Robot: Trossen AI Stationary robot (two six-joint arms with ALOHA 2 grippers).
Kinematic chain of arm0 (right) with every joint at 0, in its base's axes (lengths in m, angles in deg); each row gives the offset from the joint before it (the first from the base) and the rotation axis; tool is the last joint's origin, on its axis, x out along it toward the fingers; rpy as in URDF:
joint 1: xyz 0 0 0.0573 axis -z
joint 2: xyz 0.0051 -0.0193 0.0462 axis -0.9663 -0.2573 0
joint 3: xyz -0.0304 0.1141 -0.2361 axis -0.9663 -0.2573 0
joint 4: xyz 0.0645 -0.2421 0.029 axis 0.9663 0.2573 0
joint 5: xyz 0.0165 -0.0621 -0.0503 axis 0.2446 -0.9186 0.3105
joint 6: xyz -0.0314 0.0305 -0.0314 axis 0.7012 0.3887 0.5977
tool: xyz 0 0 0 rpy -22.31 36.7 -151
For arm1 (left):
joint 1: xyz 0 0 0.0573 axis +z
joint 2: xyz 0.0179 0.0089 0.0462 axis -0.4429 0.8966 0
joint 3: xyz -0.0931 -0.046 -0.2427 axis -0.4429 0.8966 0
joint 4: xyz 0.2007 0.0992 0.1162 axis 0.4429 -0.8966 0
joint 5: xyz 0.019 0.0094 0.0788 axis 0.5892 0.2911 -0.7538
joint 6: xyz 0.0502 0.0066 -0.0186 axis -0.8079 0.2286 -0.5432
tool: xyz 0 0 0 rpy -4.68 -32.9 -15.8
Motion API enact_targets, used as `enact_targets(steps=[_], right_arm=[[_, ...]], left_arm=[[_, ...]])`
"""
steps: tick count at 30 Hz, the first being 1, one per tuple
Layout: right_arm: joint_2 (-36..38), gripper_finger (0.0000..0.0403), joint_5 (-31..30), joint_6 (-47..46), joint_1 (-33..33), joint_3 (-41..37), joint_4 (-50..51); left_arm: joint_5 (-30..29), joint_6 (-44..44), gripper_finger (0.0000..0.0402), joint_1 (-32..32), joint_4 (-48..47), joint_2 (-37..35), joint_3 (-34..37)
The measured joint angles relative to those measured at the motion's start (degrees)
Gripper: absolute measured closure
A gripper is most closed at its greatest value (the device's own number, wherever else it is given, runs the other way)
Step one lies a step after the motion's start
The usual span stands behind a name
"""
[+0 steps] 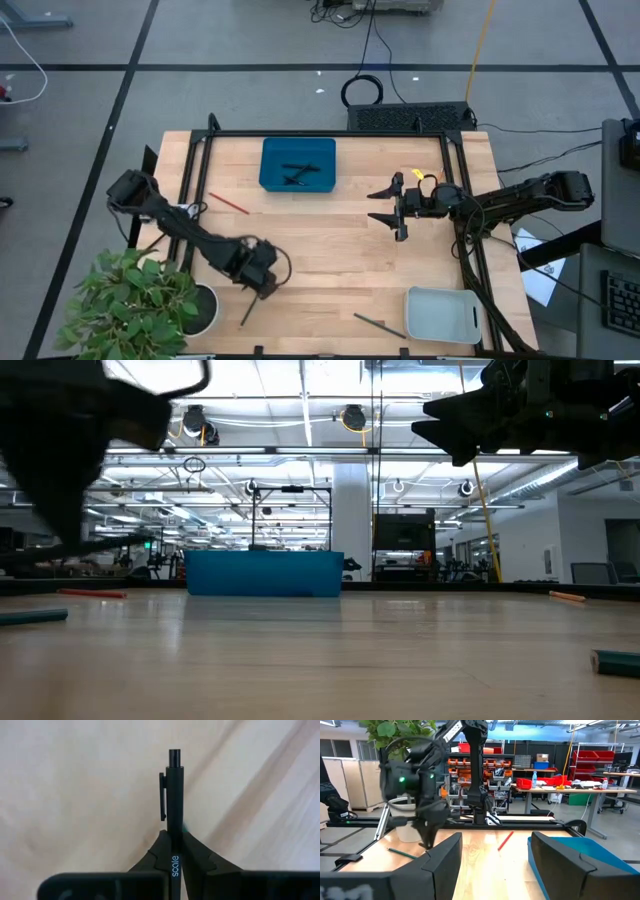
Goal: Sort pens & pencils
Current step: Put the black pen into the blue bin
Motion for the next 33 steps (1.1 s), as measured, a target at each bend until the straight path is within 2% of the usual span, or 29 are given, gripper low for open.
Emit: enact_targets(steps=[5, 7, 10, 16, 22, 24, 28, 33], right_arm=[[0.0, 0.0177, 0.0, 0.0, 0.0, 0.0, 0.0], [0.0, 0.0177, 0.0, 0.0, 0.0, 0.0, 0.0], [0.0, 0.0177, 0.0, 0.0, 0.0, 0.0, 0.0], [0.0, 0.0177, 0.0, 0.0, 0.0, 0.0, 0.2], [0.0, 0.0177, 0.0, 0.0, 0.0, 0.0, 0.6], [0.0, 0.0177, 0.0, 0.0, 0.0, 0.0, 0.6], [0.0, 0.0177, 0.0, 0.0, 0.0, 0.0, 0.6], [0.0, 0.0177, 0.0, 0.0, 0.0, 0.0, 0.6]], left_arm=[[-9.0, -11.4, 0.0384, 4.6, 1.4, -4.0, -0.1], [-12.0, -17.8, 0.0384, 7.2, 4.5, -4.9, -0.1], [-13.1, -28.5, 0.0383, 11.7, 12.2, -5.3, -0.1], [-10.7, -51.2, 0.0384, 20.7, 32.8, -5.3, -0.1], [-9.6, -65.8, 0.0384, 26.9, 48.0, -5.3, -0.2], [-8.0, -68.2, 0.0384, 28.7, 53.9, -5.3, 0.9], [-0.4, -70.0, 0.0384, 32.5, 67.6, -5.4, 6.2], [4.5, -67.7, 0.0384, 35.8, 80.4, -5.8, 14.1]])
